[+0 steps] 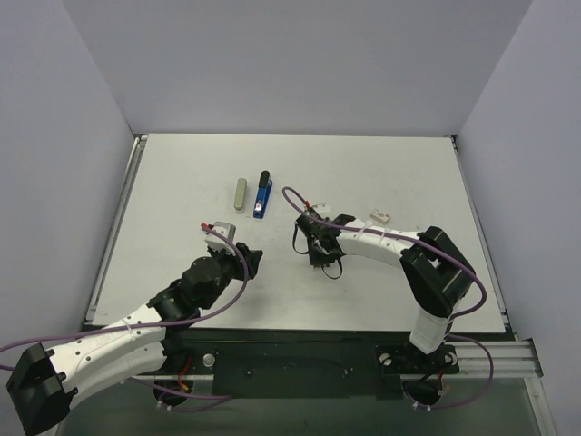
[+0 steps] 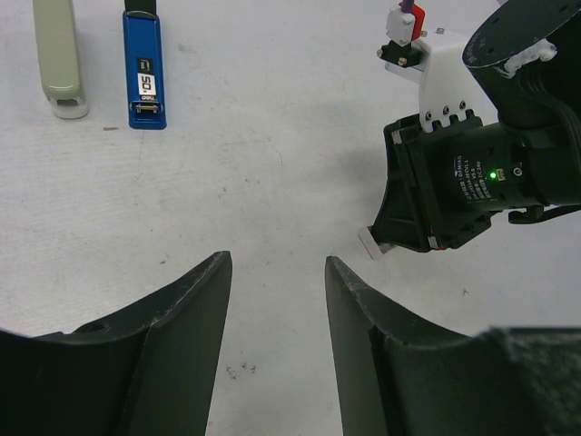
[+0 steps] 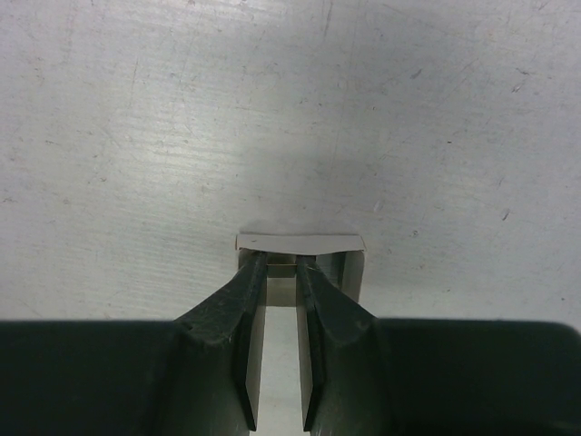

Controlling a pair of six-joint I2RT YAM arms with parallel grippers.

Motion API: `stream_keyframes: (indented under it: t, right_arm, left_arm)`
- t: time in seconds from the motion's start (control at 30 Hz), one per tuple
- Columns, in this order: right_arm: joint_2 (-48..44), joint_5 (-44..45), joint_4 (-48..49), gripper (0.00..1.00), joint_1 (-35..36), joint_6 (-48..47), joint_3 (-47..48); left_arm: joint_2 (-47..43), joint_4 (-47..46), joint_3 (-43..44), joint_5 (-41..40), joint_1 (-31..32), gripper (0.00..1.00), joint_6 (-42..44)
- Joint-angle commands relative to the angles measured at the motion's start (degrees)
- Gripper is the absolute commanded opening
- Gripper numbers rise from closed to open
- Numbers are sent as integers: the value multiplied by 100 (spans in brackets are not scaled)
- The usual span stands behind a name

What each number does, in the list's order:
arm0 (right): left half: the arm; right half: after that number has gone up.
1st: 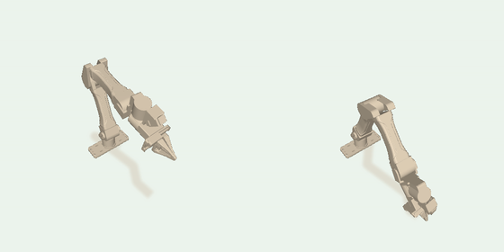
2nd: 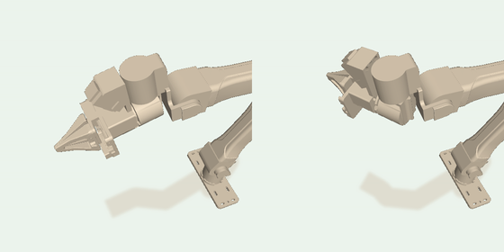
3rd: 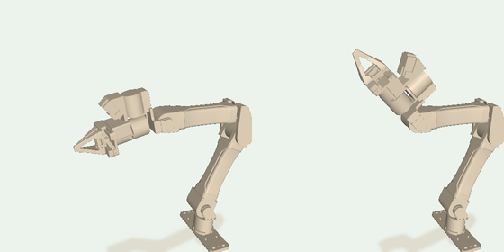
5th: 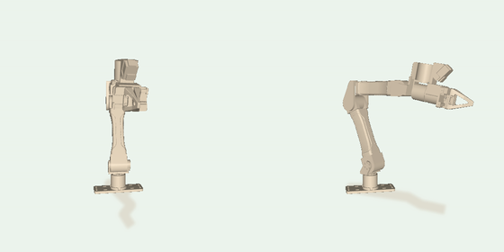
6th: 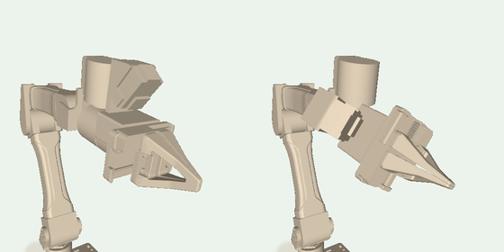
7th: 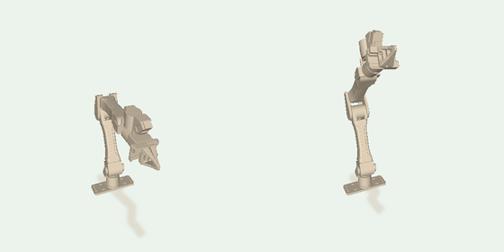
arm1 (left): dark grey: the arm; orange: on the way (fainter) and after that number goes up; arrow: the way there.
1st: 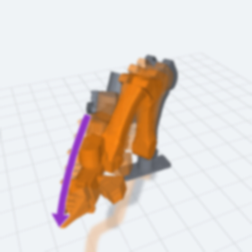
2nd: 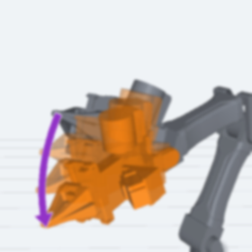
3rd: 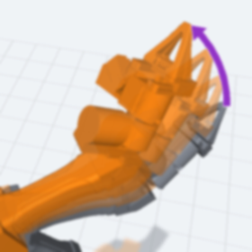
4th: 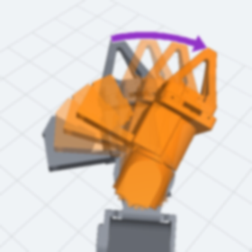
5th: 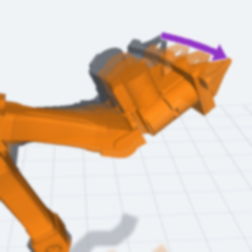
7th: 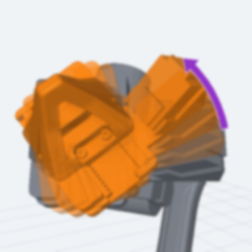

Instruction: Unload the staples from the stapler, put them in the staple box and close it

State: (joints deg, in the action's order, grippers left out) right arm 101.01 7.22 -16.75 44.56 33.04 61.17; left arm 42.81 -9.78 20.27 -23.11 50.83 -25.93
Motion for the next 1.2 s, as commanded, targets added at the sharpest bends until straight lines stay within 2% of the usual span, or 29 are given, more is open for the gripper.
stream_keyframes:
  t: [0.0,0.23,0.6,0.93,1.17]
  right_arm:
    - [-310,121,-284,6,-35,-16,44]
    - [-512,130,-452,6,-43,-78,115]
    - [-293,-19,-478,6,-43,-69,159]
    - [-64,-204,-478,11,-35,-96,220]
    - [-125,-151,-487,24,-35,-87,229]
  left_arm:
    - [0,-244,56,61,-38,56,-35]
    - [26,-261,65,70,-38,56,-52]
    - [-18,-244,56,70,-38,56,-52]
    - [0,-252,56,97,-38,56,-43]
    - [26,-261,64,97,-38,56,-52]
